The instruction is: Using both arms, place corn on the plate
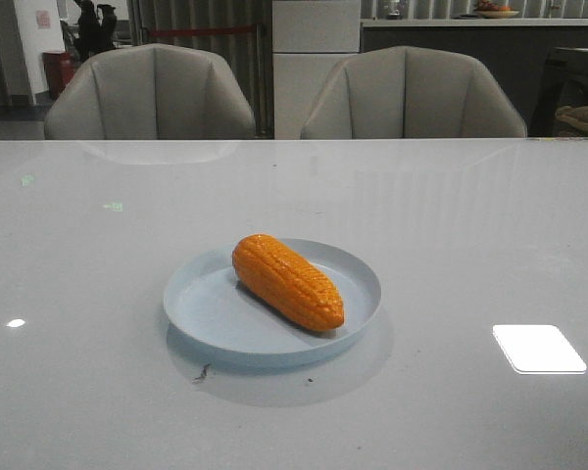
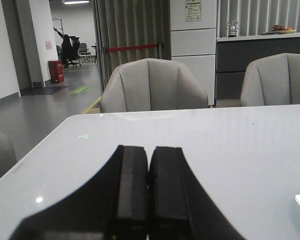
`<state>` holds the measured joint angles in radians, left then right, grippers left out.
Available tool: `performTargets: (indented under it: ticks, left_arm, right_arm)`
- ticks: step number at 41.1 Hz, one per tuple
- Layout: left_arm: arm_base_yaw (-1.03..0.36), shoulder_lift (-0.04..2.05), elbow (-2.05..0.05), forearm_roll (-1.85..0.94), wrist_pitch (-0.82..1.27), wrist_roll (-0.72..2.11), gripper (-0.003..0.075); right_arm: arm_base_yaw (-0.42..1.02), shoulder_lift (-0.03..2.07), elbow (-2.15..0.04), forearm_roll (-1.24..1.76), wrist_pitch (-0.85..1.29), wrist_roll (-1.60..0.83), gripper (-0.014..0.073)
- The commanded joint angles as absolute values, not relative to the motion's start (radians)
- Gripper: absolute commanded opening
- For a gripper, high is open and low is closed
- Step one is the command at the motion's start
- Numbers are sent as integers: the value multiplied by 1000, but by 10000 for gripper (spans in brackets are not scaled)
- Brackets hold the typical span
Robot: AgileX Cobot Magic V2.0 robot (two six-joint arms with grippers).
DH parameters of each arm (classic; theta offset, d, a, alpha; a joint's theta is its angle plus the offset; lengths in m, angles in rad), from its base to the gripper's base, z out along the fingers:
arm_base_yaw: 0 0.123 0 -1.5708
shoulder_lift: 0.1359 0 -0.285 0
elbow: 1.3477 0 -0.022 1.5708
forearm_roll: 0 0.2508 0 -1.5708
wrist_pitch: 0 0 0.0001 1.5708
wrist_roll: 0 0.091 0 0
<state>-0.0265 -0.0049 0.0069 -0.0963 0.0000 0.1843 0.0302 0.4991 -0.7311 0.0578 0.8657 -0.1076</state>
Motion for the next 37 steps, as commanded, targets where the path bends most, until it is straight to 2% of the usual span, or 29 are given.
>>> performTargets:
  ticks: [1, 7, 26, 30, 34, 37]
  left_arm:
    - [-26, -24, 43, -104, -80, 180, 96]
    - [-26, -24, 43, -104, -80, 180, 95]
    - [-26, -24, 43, -104, -80, 180, 95]
    - [-26, -22, 43, -104, -80, 180, 95]
    - [-26, -22, 43, -104, -80, 180, 95]
    - [-26, -22, 43, -104, -80, 180, 95]
  right_arm:
    - [26, 459, -729, 47, 766, -107, 188]
    - [26, 366, -600, 49, 608, -107, 14]
    - [26, -20, -176, 51, 46, -107, 25]
    - [27, -28, -79, 51, -69, -107, 25]
    - [28, -34, 9, 51, -135, -107, 25]
    - [32, -34, 4, 51, -62, -107, 25]
